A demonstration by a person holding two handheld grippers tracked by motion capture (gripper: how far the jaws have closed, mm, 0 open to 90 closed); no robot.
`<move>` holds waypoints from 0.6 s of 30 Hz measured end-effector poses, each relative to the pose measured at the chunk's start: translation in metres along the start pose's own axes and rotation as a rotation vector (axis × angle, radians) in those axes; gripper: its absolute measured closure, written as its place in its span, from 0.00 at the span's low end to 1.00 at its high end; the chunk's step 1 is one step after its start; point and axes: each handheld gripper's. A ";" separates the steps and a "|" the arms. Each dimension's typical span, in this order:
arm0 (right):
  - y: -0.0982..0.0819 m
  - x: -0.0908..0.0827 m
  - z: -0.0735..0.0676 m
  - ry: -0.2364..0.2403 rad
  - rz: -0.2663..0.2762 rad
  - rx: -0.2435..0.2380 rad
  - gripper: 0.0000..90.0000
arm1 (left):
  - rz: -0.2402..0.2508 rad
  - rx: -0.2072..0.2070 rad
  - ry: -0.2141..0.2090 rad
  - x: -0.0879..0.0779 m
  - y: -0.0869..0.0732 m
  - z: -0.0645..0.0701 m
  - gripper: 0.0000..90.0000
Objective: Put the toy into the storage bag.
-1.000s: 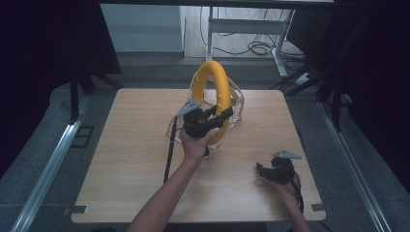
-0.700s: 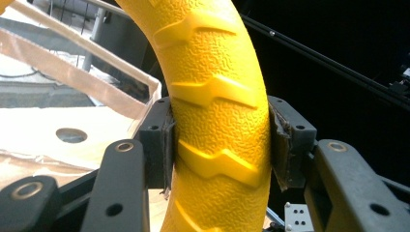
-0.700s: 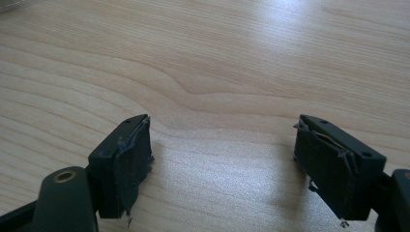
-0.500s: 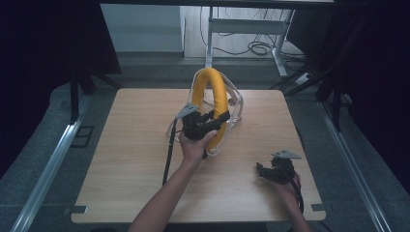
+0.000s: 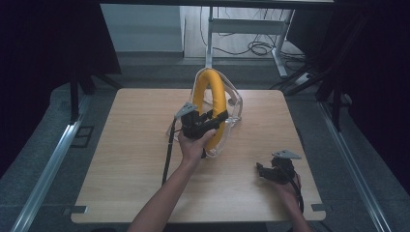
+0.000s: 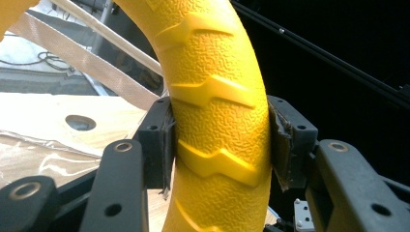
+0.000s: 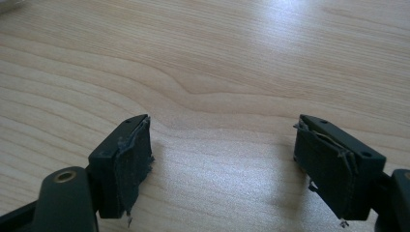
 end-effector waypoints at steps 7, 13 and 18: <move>0.000 0.000 0.000 0.000 -0.001 0.002 0.24 | 0.004 0.003 0.010 0.002 -0.001 0.000 0.55; 0.000 0.000 0.000 0.001 0.000 0.003 0.24 | 0.019 0.012 0.023 0.002 0.001 0.001 0.50; 0.000 0.000 0.000 0.001 0.000 0.003 0.24 | 0.022 0.014 0.016 -0.005 0.003 0.000 0.45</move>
Point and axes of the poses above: each handheld gripper's, and its own axes: x roughly forward along the jaws, y roughly out of its top, z roughly to its right
